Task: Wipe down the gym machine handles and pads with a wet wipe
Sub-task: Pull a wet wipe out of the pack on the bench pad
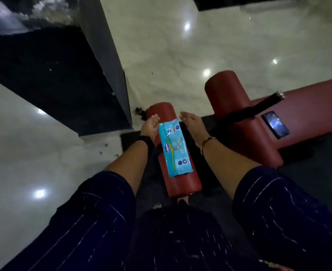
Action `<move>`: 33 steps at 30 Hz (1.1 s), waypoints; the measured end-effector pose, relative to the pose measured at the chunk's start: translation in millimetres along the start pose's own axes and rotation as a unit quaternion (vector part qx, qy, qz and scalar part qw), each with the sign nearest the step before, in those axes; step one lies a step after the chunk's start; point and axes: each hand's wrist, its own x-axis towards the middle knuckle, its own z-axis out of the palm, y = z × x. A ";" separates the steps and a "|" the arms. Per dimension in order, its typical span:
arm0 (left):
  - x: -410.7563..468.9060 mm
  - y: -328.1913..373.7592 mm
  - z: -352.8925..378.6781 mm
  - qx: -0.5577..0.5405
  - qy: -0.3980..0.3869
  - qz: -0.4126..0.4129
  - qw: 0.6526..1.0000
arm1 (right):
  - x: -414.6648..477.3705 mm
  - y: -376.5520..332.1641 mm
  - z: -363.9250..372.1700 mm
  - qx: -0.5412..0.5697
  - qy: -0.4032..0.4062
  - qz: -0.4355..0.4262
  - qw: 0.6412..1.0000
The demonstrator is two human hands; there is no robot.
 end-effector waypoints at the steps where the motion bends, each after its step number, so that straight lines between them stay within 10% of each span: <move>1: 1.2 -4.8 4.9 -0.006 0.003 -0.012 1.000 | 6.4 9.4 1.4 -0.011 -0.011 0.012 1.000; 12: 28.1 -87.4 18.5 0.257 -0.164 -0.051 0.951 | 15.8 66.5 -3.3 -0.475 -0.140 0.052 0.867; 18: 37.6 -95.8 13.5 0.323 -0.182 -0.050 0.928 | 28.2 75.9 3.4 -0.267 -0.118 0.126 0.948; 23: 39.5 -81.5 14.1 0.330 -0.124 -0.040 0.935 | 31.4 77.0 8.2 -0.297 -0.114 0.084 0.944; 33: 58.6 -86.6 16.5 0.301 -0.084 -0.057 0.948 | 27.3 94.5 4.4 -0.564 -0.226 -0.143 0.781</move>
